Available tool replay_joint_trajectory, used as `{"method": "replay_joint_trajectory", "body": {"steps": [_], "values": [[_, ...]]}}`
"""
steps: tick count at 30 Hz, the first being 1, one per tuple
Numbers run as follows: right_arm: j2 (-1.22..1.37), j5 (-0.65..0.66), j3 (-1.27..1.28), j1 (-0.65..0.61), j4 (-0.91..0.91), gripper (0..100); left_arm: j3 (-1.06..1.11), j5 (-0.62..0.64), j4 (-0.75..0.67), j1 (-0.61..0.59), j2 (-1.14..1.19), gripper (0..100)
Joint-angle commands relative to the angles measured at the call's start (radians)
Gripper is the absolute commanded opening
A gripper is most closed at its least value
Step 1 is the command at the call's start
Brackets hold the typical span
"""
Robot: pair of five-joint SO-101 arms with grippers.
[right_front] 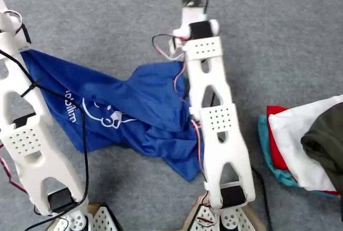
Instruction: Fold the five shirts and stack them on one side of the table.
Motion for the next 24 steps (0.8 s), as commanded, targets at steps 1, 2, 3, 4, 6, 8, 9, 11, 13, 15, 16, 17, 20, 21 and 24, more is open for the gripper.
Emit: {"method": "replay_joint_trajectory", "body": {"steps": [1, 2, 3, 4, 6, 8, 9, 11, 13, 15, 16, 17, 20, 21, 24], "values": [[-0.186, -0.009, -0.031, 0.045, 0.018, 0.5, -0.037, -0.003, 0.006, 0.014, -0.082, 2], [-0.219, -0.009, -0.031, 0.050, 0.018, 0.5, -0.037, -0.003, 0.006, 0.014, -0.082, 2], [-0.252, -0.009, -0.031, 0.056, 0.018, 0.5, -0.037, -0.003, 0.006, 0.015, -0.082, 2], [-0.288, -0.009, -0.031, 0.058, 0.017, 0.5, -0.038, -0.003, 0.006, 0.015, -0.084, 2], [-0.355, -0.005, -0.031, 0.061, 0.017, 0.5, -0.055, -0.003, 0.006, 0.015, -0.084, 2], [-0.435, -0.003, -0.033, 0.061, 0.017, 0.5, -0.107, -0.002, 0.006, 0.015, -0.084, 2], [-0.483, -0.002, -0.033, 0.061, 0.015, 0.5, -0.141, -0.002, 0.005, 0.015, -0.084, 2], [-0.588, -0.002, -0.038, 0.061, 0.011, 0.5, -0.227, -0.002, 0.005, 0.014, -0.084, 2], [-0.690, 0.000, -0.035, 0.062, 0.000, 0.5, -0.313, 0.000, 0.005, 0.014, -0.084, 2], [-0.782, 0.002, -0.030, 0.062, -0.012, 0.5, -0.399, 0.000, 0.005, 0.014, -0.084, 2], [-0.826, 0.012, -0.028, 0.062, -0.018, 0.5, -0.408, 0.000, 0.005, 0.014, -0.087, 2], [-0.866, 0.028, -0.028, 0.062, -0.025, 0.5, -0.404, 0.000, 0.003, 0.014, -0.104, 2], [-0.980, 0.063, -0.027, 0.064, -0.055, 0.5, -0.399, -0.002, 0.003, 0.014, -0.213, 2], [-1.015, 0.077, -0.027, 0.064, -0.068, 0.5, -0.399, -0.002, 0.003, 0.014, -0.248, 2], [-1.096, 0.114, -0.024, 0.062, -0.083, 0.5, -0.399, -0.003, 0.003, 0.015, -0.346, 2]]}}
